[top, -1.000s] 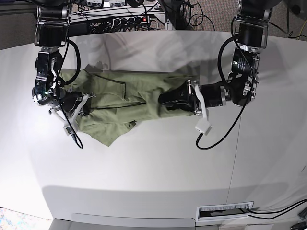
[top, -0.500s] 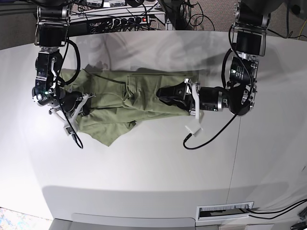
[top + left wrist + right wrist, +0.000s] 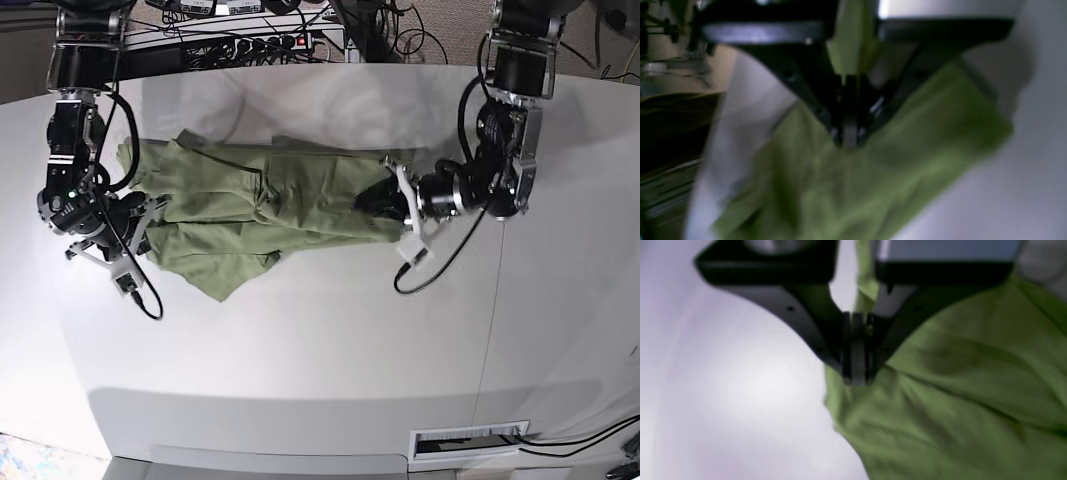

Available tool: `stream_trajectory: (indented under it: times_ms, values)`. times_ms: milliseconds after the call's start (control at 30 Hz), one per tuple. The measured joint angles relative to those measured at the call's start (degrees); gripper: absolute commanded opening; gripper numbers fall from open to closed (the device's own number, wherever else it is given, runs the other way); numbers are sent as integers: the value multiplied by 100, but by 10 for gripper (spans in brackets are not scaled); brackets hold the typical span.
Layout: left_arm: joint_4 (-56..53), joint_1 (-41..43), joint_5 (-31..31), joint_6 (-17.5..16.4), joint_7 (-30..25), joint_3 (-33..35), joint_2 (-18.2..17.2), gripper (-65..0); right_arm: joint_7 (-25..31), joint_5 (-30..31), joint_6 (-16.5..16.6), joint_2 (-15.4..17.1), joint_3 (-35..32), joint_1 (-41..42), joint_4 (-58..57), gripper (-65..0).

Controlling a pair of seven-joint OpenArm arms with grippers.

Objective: Fold the T-shirt properly
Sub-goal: 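Carry the left gripper's strip end toward the right gripper, folding it in half, then grasp the folded strip with both grippers near its middle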

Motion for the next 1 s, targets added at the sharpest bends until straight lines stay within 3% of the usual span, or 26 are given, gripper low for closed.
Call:
stream_trajectory:
  times_ms: [100,233,300,433,567,800,1000]
  values:
    - [-52,236,551,-50,-656,-2,-2,-650,-111,74,0,0,262,17,2,-650]
    - [-361,177,990,-66,-1298,188,-7,-650,-391,667,4,7,809,4,7,-649]
    - [-496,120,1084,-66,-1467,271,2,-650,-468,719,2,20,988,-22,11,-605]
    - [-564,105,1080,-66,-1517,297,0,-650,-468,885,13,11,1043,-275,11,-540]
    - [-564,63,1054,-87,-1502,350,-114,-650,-468,863,22,4,1043,-313,-42,-426]
    - [-564,61,748,-131,-1578,328,-820,-650,-699,1099,17,0,1043,-332,-535,-421]
    - [-564,59,673,-131,-1539,330,-872,-650,-479,1624,17,-13,1108,-315,-636,-421]
